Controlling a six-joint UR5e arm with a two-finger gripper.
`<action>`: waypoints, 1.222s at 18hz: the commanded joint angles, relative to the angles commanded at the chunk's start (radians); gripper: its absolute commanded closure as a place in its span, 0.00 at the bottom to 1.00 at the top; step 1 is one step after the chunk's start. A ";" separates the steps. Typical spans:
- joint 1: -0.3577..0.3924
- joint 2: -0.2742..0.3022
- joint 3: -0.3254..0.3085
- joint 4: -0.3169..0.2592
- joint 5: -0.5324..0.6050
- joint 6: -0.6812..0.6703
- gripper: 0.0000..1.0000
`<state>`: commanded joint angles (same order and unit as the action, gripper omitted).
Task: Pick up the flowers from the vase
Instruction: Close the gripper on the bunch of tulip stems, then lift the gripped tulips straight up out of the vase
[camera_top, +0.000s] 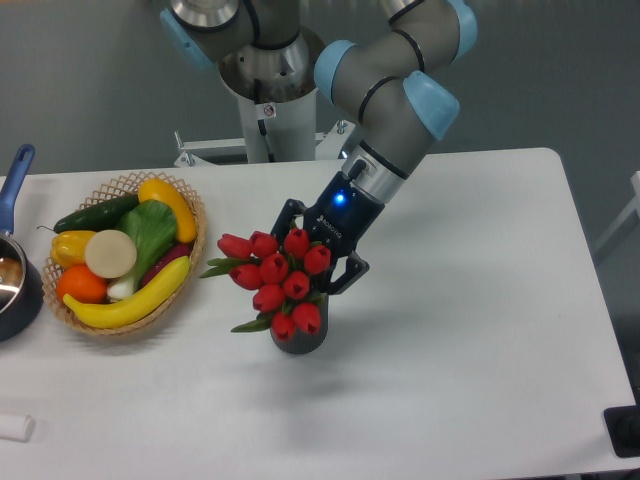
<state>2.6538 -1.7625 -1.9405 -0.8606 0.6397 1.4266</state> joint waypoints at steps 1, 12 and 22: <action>0.000 0.000 0.000 0.000 -0.005 -0.002 0.43; 0.015 0.008 0.000 0.000 -0.069 -0.038 0.52; 0.044 0.071 0.020 -0.002 -0.133 -0.153 0.52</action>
<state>2.6982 -1.6920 -1.9206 -0.8621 0.5064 1.2734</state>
